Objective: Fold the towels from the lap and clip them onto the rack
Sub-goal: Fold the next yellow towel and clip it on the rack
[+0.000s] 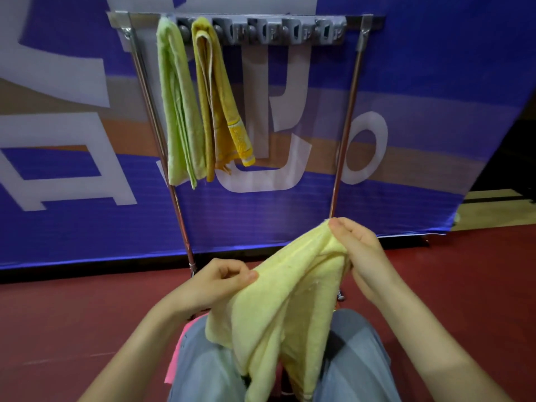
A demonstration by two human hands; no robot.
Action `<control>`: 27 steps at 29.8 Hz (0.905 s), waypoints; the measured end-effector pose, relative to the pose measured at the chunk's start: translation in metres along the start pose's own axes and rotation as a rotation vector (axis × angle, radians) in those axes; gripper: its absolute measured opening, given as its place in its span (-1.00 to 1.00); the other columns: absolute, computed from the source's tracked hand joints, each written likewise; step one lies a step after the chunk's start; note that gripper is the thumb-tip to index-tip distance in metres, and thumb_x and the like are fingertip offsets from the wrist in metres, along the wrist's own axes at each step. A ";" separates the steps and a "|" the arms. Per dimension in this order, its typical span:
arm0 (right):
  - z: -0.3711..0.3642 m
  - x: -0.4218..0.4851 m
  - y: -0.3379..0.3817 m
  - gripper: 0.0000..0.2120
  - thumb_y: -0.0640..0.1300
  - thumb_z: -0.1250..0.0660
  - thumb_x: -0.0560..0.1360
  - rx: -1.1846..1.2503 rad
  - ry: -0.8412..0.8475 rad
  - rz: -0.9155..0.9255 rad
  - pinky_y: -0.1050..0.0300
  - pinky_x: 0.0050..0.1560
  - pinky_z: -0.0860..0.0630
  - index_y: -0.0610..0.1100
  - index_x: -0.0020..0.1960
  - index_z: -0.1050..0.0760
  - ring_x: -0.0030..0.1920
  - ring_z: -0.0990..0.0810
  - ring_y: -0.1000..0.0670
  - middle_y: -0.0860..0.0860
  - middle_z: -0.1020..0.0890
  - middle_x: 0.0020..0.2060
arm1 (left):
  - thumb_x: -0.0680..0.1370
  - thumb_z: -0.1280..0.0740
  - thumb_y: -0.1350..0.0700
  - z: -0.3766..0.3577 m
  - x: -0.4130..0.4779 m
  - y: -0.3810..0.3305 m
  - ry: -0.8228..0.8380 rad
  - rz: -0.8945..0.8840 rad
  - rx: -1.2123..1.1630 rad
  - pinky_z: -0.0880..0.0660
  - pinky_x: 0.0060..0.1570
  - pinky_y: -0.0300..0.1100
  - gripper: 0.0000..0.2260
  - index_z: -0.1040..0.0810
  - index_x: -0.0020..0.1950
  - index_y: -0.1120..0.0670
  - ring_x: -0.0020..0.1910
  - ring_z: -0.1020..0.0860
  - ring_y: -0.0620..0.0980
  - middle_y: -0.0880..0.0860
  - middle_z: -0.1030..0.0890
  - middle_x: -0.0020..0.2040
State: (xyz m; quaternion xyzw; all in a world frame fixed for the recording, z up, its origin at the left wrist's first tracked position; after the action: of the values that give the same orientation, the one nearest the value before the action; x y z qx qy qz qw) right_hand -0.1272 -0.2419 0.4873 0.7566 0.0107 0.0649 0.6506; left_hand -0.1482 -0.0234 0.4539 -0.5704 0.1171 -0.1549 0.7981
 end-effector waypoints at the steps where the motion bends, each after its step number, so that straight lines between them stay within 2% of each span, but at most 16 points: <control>1: 0.001 0.000 0.001 -0.77 -0.13 -0.19 0.52 0.017 -0.014 0.001 0.32 -0.32 -0.48 -0.13 -0.25 -0.54 -0.35 -0.52 0.10 -0.04 -0.56 -0.37 | 0.24 -0.34 -0.27 0.003 -0.002 0.000 -0.017 -0.013 -0.021 -0.29 -0.40 -0.44 -0.71 -0.55 -0.43 -0.06 -0.46 -0.36 -0.27 -0.14 -0.48 -0.49; 4: 0.011 0.002 -0.002 -0.76 -0.12 -0.19 0.52 0.011 -0.061 -0.021 0.32 -0.32 -0.50 -0.12 -0.24 -0.56 -0.36 -0.55 0.12 0.01 -0.59 -0.41 | 0.25 -0.39 -0.24 0.005 -0.001 -0.009 -0.117 -0.091 -0.076 -0.32 -0.37 -0.43 -0.72 -0.54 -0.42 -0.04 -0.42 -0.38 -0.26 -0.15 -0.49 -0.47; 6: 0.014 0.003 -0.008 -0.79 -0.15 -0.20 0.52 -0.070 -0.052 -0.021 0.29 -0.27 -0.51 -0.12 -0.21 -0.56 -0.34 -0.56 0.15 0.04 -0.61 -0.37 | 0.35 -0.35 -0.06 0.010 0.001 -0.022 -0.215 -0.155 -0.111 -0.31 -0.38 -0.43 -0.80 -0.51 -0.42 -0.02 -0.43 -0.36 -0.25 -0.14 -0.46 -0.48; 9: 0.004 0.001 -0.014 -0.88 -0.15 -0.23 0.51 -0.166 0.100 0.008 0.26 -0.01 -0.50 -0.08 -0.08 -0.54 -0.14 -0.59 0.24 -0.01 -0.64 -0.14 | 0.36 -0.32 -0.05 0.011 0.008 -0.046 -0.212 -0.224 -0.106 -0.32 -0.40 -0.39 -0.82 -0.45 -0.37 0.00 -0.42 -0.37 -0.20 -0.11 -0.44 -0.46; 11: -0.013 -0.001 -0.016 -0.76 0.03 -0.15 0.45 -0.177 0.247 -0.016 0.32 0.14 -0.44 -0.01 -0.01 -0.54 0.05 -0.58 0.22 0.04 -0.66 -0.03 | 0.37 -0.34 0.00 0.005 0.015 -0.058 -0.158 -0.250 -0.037 -0.33 -0.37 -0.41 -0.84 -0.43 -0.32 0.04 -0.40 -0.38 -0.22 -0.11 -0.45 -0.43; 13: -0.027 -0.003 -0.019 -0.67 0.15 -0.15 0.40 -0.127 0.337 -0.072 0.39 0.06 -0.45 -0.02 -0.04 -0.56 0.01 -0.59 0.19 0.07 -0.69 -0.12 | 0.39 -0.34 0.08 -0.001 0.020 -0.063 -0.106 -0.261 0.030 -0.32 -0.36 -0.44 -0.86 -0.41 -0.30 0.07 -0.41 -0.37 -0.26 -0.12 -0.45 -0.43; 16: -0.039 -0.006 -0.023 -0.72 0.06 -0.21 0.41 -0.012 0.358 -0.102 0.39 -0.10 -0.47 -0.11 -0.10 -0.57 -0.16 -0.60 0.17 0.06 -0.67 -0.25 | 0.41 -0.35 0.12 0.000 0.023 -0.059 -0.077 -0.246 0.015 -0.34 -0.36 -0.46 -0.86 -0.41 -0.30 0.06 -0.42 -0.40 -0.29 -0.16 -0.51 -0.45; 19: -0.042 -0.010 -0.024 -0.83 0.00 -0.30 0.37 0.083 0.346 -0.127 0.38 -0.28 -0.45 -0.07 -0.28 -0.57 -0.34 -0.54 0.21 0.10 -0.61 -0.40 | 0.35 -0.38 0.02 0.007 0.019 -0.052 -0.061 -0.200 0.002 -0.35 -0.34 -0.42 -0.83 -0.44 -0.28 0.06 -0.37 -0.41 -0.23 -0.13 -0.51 -0.40; 22: -0.046 -0.010 -0.022 -0.72 0.16 -0.47 0.23 0.245 0.324 -0.161 0.33 -0.40 -0.43 -0.03 -0.32 -0.53 -0.41 -0.49 0.15 0.05 -0.55 -0.42 | 0.24 -0.42 -0.19 0.012 0.014 -0.033 0.121 -0.050 0.006 -0.42 -0.21 -0.35 -0.62 -0.51 -0.13 0.05 -0.22 -0.50 -0.16 -0.04 -0.55 -0.22; 24: -0.048 -0.005 -0.016 -0.59 0.18 -0.51 0.15 0.347 0.319 -0.155 0.30 -0.37 -0.47 -0.10 -0.26 -0.48 -0.37 -0.49 0.11 -0.01 -0.53 -0.37 | 0.17 -0.44 -0.29 0.011 0.006 -0.010 0.258 0.124 0.052 -0.45 -0.16 -0.31 -0.46 -0.54 -0.02 0.04 -0.15 -0.54 -0.15 -0.07 -0.60 -0.14; 26: -0.046 -0.001 -0.009 -0.53 0.16 -0.55 0.10 0.444 0.312 -0.120 0.26 -0.28 -0.53 -0.13 -0.22 -0.50 -0.29 -0.54 0.07 -0.05 -0.56 -0.30 | 0.16 -0.47 -0.27 0.006 -0.003 0.012 0.340 0.254 0.064 -0.45 -0.13 -0.24 -0.43 -0.58 -0.02 0.10 -0.15 -0.55 -0.10 0.00 -0.62 -0.13; 27: -0.044 0.000 -0.004 -0.52 0.15 -0.57 0.07 0.484 0.305 -0.102 0.23 -0.23 -0.55 -0.14 -0.20 -0.52 -0.26 -0.56 0.05 -0.06 -0.58 -0.27 | 0.15 -0.48 -0.25 0.003 -0.006 0.021 0.327 0.270 0.014 -0.46 -0.14 -0.23 -0.45 -0.61 -0.06 0.12 -0.18 -0.55 -0.09 0.02 -0.63 -0.16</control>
State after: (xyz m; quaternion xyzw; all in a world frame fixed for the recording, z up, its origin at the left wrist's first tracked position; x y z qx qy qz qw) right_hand -0.1317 -0.1978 0.4900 0.8698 0.1618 0.1407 0.4444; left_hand -0.1499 -0.0120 0.4347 -0.5112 0.3193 -0.1379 0.7859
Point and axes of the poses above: each hand's wrist, its own x-axis towards the middle knuckle, its own z-axis out of the back of the hand, y = z × x, the point moved 2 cm from there along x, towards the middle knuckle
